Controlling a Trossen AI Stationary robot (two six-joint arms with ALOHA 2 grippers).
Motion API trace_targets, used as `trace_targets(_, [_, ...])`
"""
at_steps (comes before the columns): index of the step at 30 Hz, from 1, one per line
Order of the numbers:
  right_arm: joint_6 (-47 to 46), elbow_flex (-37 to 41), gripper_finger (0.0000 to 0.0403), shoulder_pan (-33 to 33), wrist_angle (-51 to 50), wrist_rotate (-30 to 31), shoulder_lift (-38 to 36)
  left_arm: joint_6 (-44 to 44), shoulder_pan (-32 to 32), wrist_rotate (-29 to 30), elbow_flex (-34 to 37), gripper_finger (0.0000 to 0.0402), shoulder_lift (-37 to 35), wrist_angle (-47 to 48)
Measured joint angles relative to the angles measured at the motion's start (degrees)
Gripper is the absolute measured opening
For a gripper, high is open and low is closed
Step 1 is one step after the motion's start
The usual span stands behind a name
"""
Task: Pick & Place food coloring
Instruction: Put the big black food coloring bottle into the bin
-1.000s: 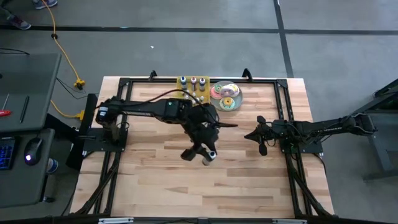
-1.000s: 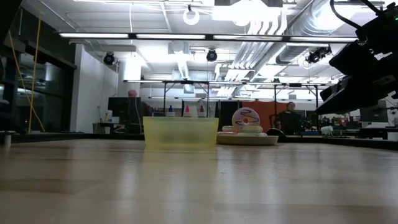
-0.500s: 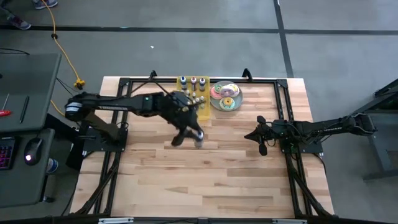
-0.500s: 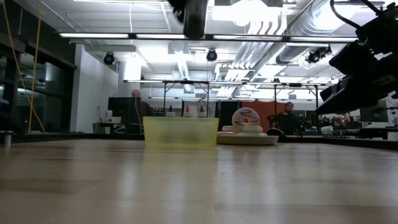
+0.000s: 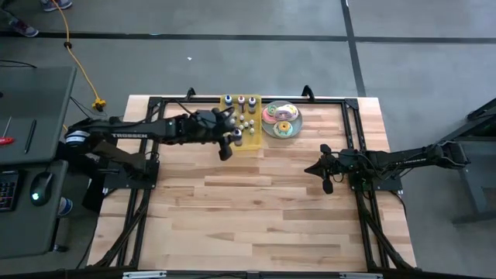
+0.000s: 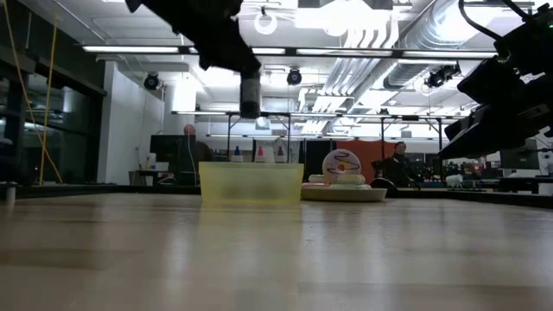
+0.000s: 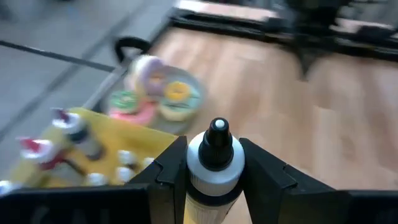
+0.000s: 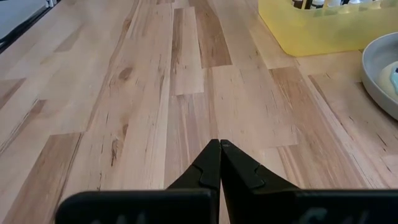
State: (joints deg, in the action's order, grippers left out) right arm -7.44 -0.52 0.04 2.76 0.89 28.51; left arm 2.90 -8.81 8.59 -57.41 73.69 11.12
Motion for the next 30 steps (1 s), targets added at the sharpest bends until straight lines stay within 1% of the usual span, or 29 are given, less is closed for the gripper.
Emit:
trace_targets(3, [0.0, -0.01, 0.0, -0.01, 0.05, 0.0, -0.02, 0.11, -0.77, 4.34, 4.14, 0.0106, -0.59, -5.54])
trace_targets(9, [0.0, 0.0, 0.0, 0.01, 0.05, 0.0, -0.02, -0.01, -2.76, 4.03, 11.59, 0.0106, -0.52, -15.29])
trace_targets(11, [0.0, 0.0, 0.0, 0.01, 0.03, 0.0, -0.02, -0.05, -3.59, 4.91, 13.67, 0.0106, 0.11, -17.89])
trace_targets(14, [0.0, -0.01, 0.0, 0.0, 0.03, 0.0, -0.02, -1.89, -4.82, 5.52, 15.92, 0.0106, 1.38, -19.62])
trace_targets(18, [0.0, -0.01, 0.0, -0.01, 0.0, 0.0, -0.02, -6.06, -5.66, 4.5, 16.33, 0.0106, 4.46, -22.73])
trace_targets(25, [0.0, 0.01, 0.0, 0.01, -0.01, 0.0, -0.02, -13.05, -6.24, -1.34, 16.19, 0.0106, 10.78, -28.88])
trace_targets(27, [0.0, -0.01, 0.0, 0.0, 0.05, 0.0, -0.02, -14.55, -6.24, -1.8, 16.17, 0.0106, 12.8, -31.2])
trace_targets(30, [0.0, -0.01, 0.0, 0.01, 0.01, 0.0, -0.02, -15.12, -6.28, -1.81, 16.19, 0.0106, 14.55, -31.71])
